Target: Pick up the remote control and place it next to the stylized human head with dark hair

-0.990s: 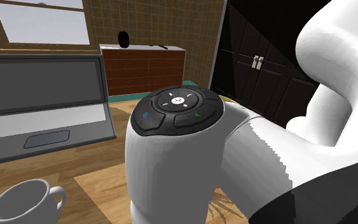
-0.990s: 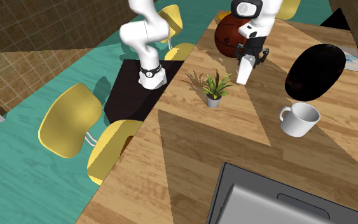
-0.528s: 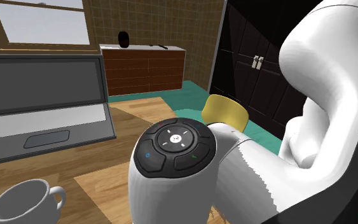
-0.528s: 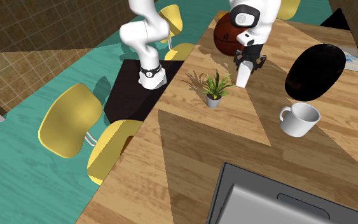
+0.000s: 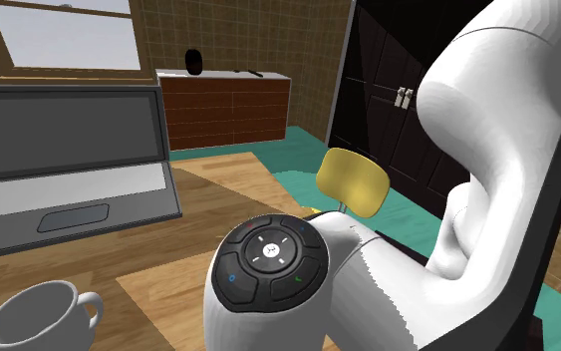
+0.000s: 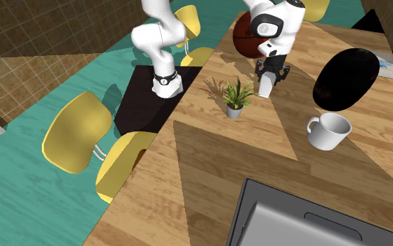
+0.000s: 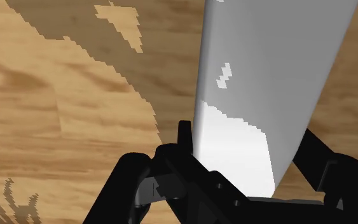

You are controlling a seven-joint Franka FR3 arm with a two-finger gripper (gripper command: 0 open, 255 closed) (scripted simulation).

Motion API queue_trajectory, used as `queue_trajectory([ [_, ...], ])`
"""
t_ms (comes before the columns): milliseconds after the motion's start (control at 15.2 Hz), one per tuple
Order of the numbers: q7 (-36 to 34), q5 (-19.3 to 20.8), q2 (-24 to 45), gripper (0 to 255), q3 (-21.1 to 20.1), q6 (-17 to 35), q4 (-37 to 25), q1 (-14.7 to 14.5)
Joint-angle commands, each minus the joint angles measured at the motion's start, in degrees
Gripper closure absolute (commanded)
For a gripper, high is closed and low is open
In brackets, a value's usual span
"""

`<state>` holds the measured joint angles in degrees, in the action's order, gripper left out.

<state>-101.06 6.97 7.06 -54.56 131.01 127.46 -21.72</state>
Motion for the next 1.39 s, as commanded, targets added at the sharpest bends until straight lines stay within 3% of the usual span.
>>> queue_trajectory([
  [0, -0.07, 0.08, 0.08, 255, 0.05, 0.03, 0.04, 0.00],
  [132, -0.07, 0.08, 0.08, 255, 0.05, 0.03, 0.04, 0.01],
  [198, -0.08, 0.08, 0.08, 0, 0.05, 0.04, 0.05, 0.00],
  [528, -0.07, 0.08, 0.08, 0, 0.05, 0.03, 0.04, 0.01],
  [792, 5.02, -7.01, -6.51, 0, -1.12, -6.76, -3.12, 1.77],
  [1320, 5.01, -7.01, -6.50, 0, -1.01, -6.75, -3.11, 1.65],
])
